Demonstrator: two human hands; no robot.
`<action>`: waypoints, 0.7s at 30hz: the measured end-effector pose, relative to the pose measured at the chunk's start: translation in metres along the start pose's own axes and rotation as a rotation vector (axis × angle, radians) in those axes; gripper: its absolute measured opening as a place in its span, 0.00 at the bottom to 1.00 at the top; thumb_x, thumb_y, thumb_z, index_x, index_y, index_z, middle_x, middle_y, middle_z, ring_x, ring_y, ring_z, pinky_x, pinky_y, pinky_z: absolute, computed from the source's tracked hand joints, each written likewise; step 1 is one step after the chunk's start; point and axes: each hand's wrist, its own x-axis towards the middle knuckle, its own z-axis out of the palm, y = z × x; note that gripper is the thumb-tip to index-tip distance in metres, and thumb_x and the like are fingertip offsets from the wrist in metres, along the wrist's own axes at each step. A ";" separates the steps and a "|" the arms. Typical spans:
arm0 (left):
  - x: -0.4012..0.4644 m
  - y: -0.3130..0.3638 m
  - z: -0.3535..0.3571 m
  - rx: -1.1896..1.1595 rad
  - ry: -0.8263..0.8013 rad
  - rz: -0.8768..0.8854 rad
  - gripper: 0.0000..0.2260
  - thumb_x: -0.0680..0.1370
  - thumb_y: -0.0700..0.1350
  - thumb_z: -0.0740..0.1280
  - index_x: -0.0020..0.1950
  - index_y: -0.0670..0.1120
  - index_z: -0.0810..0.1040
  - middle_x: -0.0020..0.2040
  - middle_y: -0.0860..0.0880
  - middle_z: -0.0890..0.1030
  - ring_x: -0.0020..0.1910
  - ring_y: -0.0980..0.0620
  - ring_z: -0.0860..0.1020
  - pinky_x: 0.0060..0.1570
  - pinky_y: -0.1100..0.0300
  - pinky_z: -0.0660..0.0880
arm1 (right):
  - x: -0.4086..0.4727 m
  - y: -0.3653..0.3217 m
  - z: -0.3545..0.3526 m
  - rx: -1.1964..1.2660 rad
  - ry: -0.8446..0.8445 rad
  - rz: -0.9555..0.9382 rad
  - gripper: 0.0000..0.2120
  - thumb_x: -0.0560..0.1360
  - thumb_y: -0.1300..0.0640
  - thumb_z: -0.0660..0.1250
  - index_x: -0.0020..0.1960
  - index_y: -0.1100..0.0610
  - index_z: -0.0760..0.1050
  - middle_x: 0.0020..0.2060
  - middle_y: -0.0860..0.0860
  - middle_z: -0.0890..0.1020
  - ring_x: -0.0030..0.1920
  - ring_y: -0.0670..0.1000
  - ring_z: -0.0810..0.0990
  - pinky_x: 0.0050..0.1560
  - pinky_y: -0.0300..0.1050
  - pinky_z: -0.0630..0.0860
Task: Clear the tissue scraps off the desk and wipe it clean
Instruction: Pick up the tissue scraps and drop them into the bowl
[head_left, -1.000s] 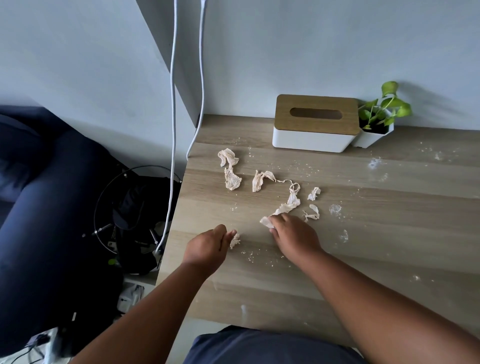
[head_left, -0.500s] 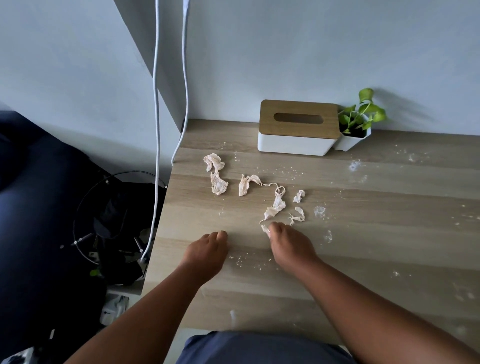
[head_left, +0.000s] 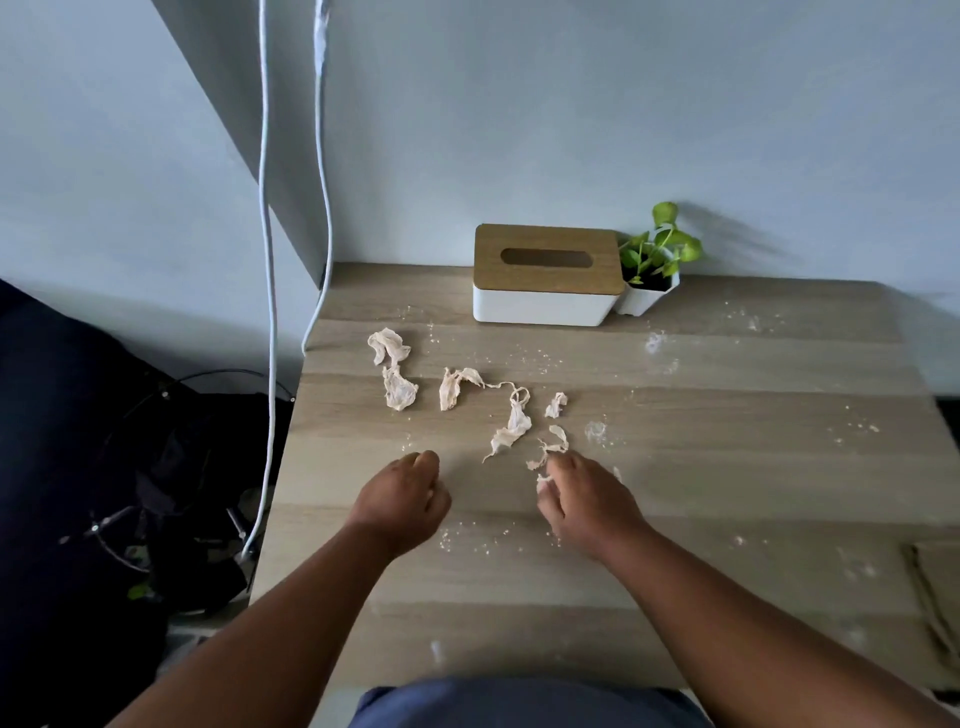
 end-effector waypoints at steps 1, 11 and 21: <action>0.003 0.003 0.000 0.010 0.007 0.000 0.09 0.80 0.48 0.63 0.42 0.47 0.67 0.37 0.48 0.74 0.35 0.44 0.72 0.33 0.52 0.69 | -0.002 0.003 -0.002 -0.001 0.009 0.019 0.09 0.81 0.49 0.58 0.52 0.53 0.72 0.48 0.52 0.79 0.47 0.57 0.79 0.40 0.50 0.75; 0.034 0.030 0.014 -0.060 -0.049 -0.001 0.13 0.84 0.49 0.63 0.42 0.46 0.67 0.39 0.41 0.77 0.40 0.37 0.75 0.39 0.48 0.68 | -0.001 0.030 -0.010 0.097 -0.013 0.093 0.09 0.76 0.67 0.62 0.54 0.60 0.76 0.50 0.57 0.79 0.48 0.60 0.79 0.46 0.53 0.76; 0.057 0.047 0.024 0.050 0.045 -0.063 0.12 0.84 0.58 0.60 0.52 0.50 0.73 0.44 0.49 0.82 0.44 0.43 0.80 0.37 0.54 0.71 | 0.035 0.047 -0.011 0.046 0.050 0.003 0.19 0.73 0.41 0.70 0.56 0.53 0.74 0.48 0.50 0.80 0.49 0.55 0.78 0.43 0.48 0.77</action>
